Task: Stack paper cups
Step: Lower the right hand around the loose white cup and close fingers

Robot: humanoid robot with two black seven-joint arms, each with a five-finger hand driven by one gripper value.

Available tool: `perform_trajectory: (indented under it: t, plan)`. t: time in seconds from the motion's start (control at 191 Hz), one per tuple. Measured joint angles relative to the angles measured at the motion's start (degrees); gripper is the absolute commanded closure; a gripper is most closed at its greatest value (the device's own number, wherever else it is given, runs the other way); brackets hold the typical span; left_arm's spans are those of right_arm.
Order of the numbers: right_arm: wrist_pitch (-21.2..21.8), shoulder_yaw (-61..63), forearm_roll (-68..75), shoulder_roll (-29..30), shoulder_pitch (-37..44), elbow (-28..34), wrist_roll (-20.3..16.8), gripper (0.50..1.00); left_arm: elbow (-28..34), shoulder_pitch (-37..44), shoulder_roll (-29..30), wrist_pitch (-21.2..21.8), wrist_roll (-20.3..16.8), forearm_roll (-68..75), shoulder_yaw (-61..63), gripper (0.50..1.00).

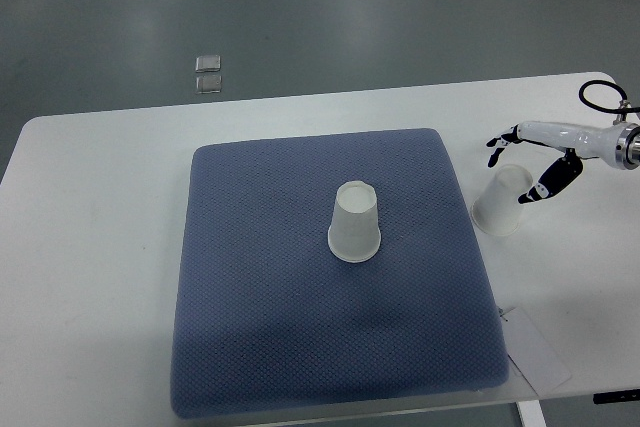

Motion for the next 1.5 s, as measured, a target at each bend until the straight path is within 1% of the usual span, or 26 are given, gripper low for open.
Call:
perform_trajectory:
  t: [0.225,0.968,1.088,1.219,1.282,1.35,1.366,1.371,1.387,1.392,1.397,1.402,1.408,1.418,1.434,1.439,1.455,1.46,1.465,1.47,1.476,1.481,1.486,1.491,1.497,1.502]
  plan:
    - [-1.5,-0.5,-0.1,0.9,0.1,-1.6,-0.4,0.597,0.0,0.0,0.0,0.0,0.0,0.0,0.0,0.5]
    - [-1.8,-3.4,-1.8,4.1,-0.2,-5.5,-0.4,0.597,0.0,0.0,0.0,0.0,0.0,0.0,0.0,0.5]
    - [-1.8,-3.4,-1.9,4.4,-0.3,-5.5,-0.4,0.599,0.0,0.0,0.0,0.0,0.0,0.0,0.0,0.5]
    - [-1.8,-3.5,-1.9,5.0,-0.3,-5.7,-0.4,0.615,0.0,0.0,0.0,0.0,0.0,0.0,0.0,0.5]
    - [-1.8,-3.8,-1.9,5.1,-0.3,-5.9,-0.4,0.636,0.0,0.0,0.0,0.0,0.0,0.0,0.0,0.5]
    - [-2.1,-4.0,-1.9,5.4,-0.4,-6.0,-0.4,0.685,0.0,0.0,0.0,0.0,0.0,0.0,0.0,0.5]
    - [-2.2,-4.1,-1.9,5.4,-0.4,-6.0,-0.4,0.713,0.0,0.0,0.0,0.0,0.0,0.0,0.0,0.5]
    - [-2.2,-4.1,-1.9,5.4,-0.4,-6.0,-0.4,0.713,0.0,0.0,0.0,0.0,0.0,0.0,0.0,0.5]
    - [-2.3,-4.1,-1.9,5.5,-0.4,-6.0,-0.4,0.748,0.0,0.0,0.0,0.0,0.0,0.0,0.0,0.5]
    - [-2.4,-4.1,-1.9,5.5,-0.4,-6.0,-0.4,0.748,0.0,0.0,0.0,0.0,0.0,0.0,0.0,0.5]
    - [-2.4,-4.1,-1.9,5.5,-0.4,-6.0,-0.4,0.764,0.0,0.0,0.0,0.0,0.0,0.0,0.0,0.5]
    - [-2.4,-4.1,-1.9,5.5,-0.4,-6.0,-0.4,0.765,0.0,0.0,0.0,0.0,0.0,0.0,0.0,0.5]
    - [-2.4,-4.1,-1.9,5.5,-0.4,-6.0,-0.4,0.779,0.0,0.0,0.0,0.0,0.0,0.0,0.0,0.5]
    - [-2.5,-4.2,-1.9,5.5,-0.4,-6.0,-0.4,0.779,0.0,0.0,0.0,0.0,0.0,0.0,0.0,0.5]
    - [-2.6,-4.2,-1.9,5.5,-0.4,-6.0,-0.4,0.805,0.0,0.0,0.0,0.0,0.0,0.0,0.0,0.5]
    - [-2.6,-4.2,-1.9,5.5,-0.4,-6.0,-0.4,0.805,0.0,0.0,0.0,0.0,0.0,0.0,0.0,0.5]
    - [-2.6,-4.2,-1.9,5.5,-0.4,-6.0,-0.4,0.838,0.0,0.0,0.0,0.0,0.0,0.0,0.0,0.5]
    - [-2.7,-4.3,-1.9,5.5,-0.4,-6.0,-0.4,0.838,0.0,0.0,0.0,0.0,0.0,0.0,0.0,0.5]
    - [-2.7,-4.3,-1.9,5.5,-0.4,-6.0,-0.4,0.856,0.0,0.0,0.0,0.0,0.0,0.0,0.0,0.5]
    - [-2.7,-4.3,-1.9,5.5,-0.4,-6.0,-0.4,0.857,0.0,0.0,0.0,0.0,0.0,0.0,0.0,0.5]
    - [-2.7,-4.3,-1.9,5.5,-0.4,-6.0,-0.4,0.875,0.0,0.0,0.0,0.0,0.0,0.0,0.0,0.5]
    - [-2.7,-4.3,-1.9,5.5,-0.4,-6.1,-0.4,0.875,0.0,0.0,0.0,0.0,0.0,0.0,0.0,0.5]
    - [-2.7,-4.3,-1.9,5.5,-0.4,-6.1,-0.4,0.897,0.0,0.0,0.0,0.0,0.0,0.0,0.0,0.5]
    - [-2.7,-4.3,-1.9,5.5,-0.4,-6.1,-0.4,0.897,0.0,0.0,0.0,0.0,0.0,0.0,0.0,0.5]
    - [-2.7,-4.3,-1.9,5.5,-0.4,-6.1,-0.4,0.918,0.0,0.0,0.0,0.0,0.0,0.0,0.0,0.5]
    - [-2.7,-4.4,-1.9,5.5,-0.4,-6.1,-0.4,0.918,0.0,0.0,0.0,0.0,0.0,0.0,0.0,0.5]
